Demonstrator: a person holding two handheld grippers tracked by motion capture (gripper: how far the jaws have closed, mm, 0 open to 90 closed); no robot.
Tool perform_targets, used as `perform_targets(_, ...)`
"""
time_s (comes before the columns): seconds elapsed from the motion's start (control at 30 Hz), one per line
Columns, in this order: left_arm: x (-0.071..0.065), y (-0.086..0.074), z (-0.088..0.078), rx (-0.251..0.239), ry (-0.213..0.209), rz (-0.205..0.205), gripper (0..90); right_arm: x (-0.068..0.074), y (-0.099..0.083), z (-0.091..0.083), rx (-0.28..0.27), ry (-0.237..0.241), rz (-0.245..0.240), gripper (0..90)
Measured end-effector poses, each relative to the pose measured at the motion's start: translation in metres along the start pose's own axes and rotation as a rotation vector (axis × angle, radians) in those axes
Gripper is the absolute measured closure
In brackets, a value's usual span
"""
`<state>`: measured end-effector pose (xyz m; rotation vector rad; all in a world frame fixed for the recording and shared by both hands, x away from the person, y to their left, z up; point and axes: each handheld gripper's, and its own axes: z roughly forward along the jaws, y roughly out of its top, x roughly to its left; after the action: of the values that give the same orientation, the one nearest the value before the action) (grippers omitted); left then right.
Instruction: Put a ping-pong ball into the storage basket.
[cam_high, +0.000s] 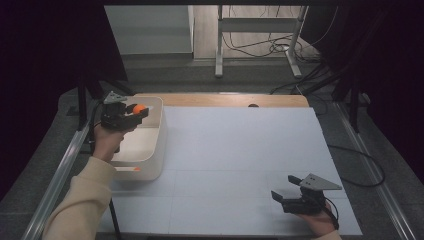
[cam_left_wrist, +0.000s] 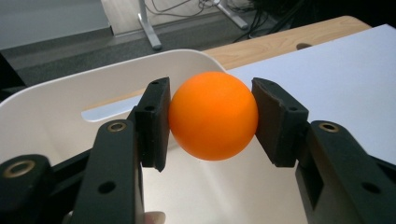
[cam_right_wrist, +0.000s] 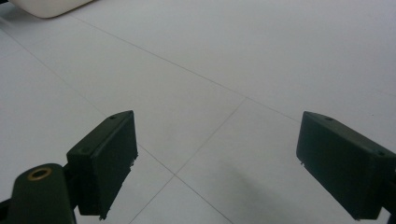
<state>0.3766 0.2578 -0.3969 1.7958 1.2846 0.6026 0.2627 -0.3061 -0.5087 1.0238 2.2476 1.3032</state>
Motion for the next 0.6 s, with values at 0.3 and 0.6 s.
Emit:
perform_targets(0.3, 0.001, -0.002, 0.021, 0.093, 0.007, 0.007, 49.5, 0.0, 0.0, 0.0, 0.001, 0.0, -0.001, 12.9)
perform_targets(0.6, -0.003, -0.003, 0.03, 0.145, 0.009, 0.023, 49.4, 0.0, 0.0, 0.0, 0.001, 0.0, -0.002, 12.9)
